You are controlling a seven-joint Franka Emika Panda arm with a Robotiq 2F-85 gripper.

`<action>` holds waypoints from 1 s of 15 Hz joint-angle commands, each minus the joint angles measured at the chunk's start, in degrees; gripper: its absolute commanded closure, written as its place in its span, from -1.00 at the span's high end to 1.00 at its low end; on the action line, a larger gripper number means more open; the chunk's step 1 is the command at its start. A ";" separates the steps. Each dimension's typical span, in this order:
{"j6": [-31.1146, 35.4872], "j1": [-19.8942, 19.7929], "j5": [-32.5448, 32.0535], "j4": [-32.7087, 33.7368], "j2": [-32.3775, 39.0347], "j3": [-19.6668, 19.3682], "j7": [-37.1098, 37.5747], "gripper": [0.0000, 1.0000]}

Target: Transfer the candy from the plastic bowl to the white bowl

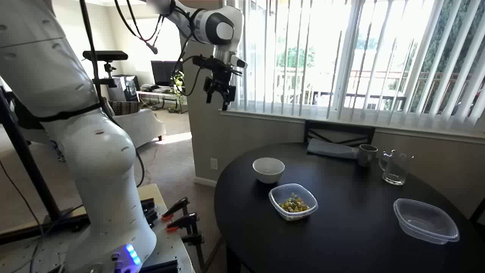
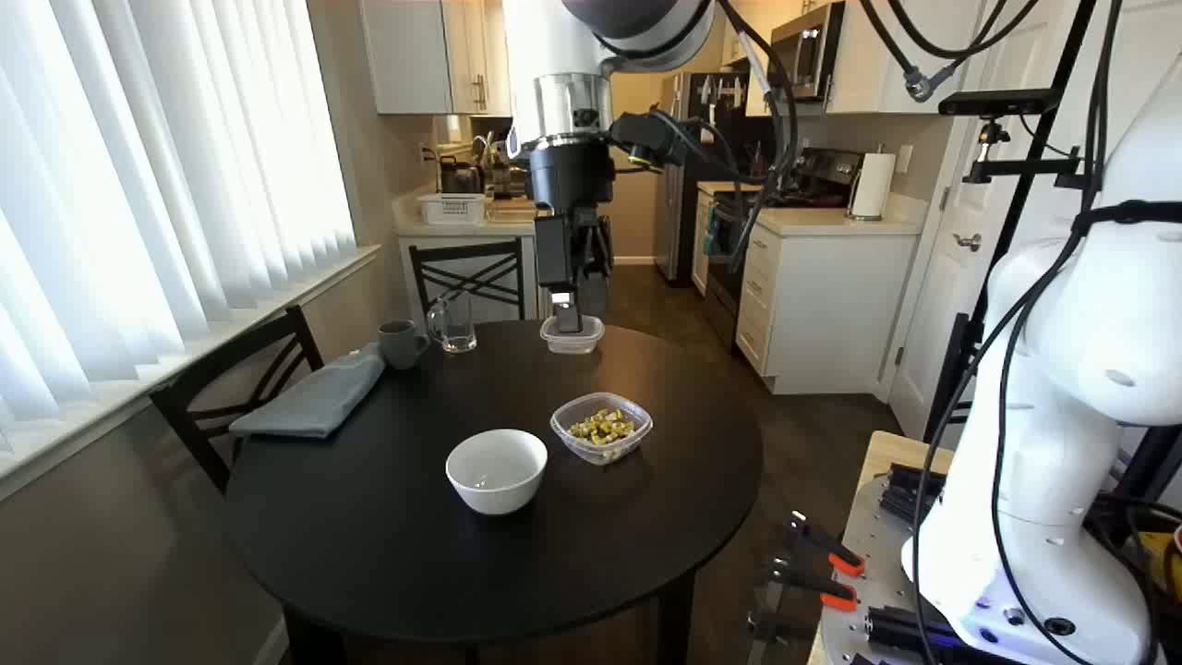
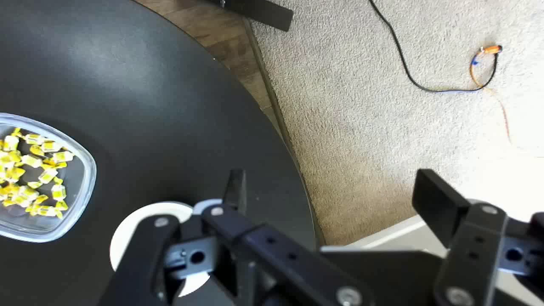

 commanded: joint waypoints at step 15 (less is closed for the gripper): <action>3.70 -2.97 0.33 2.52 3.68 -1.74 -0.77 1.00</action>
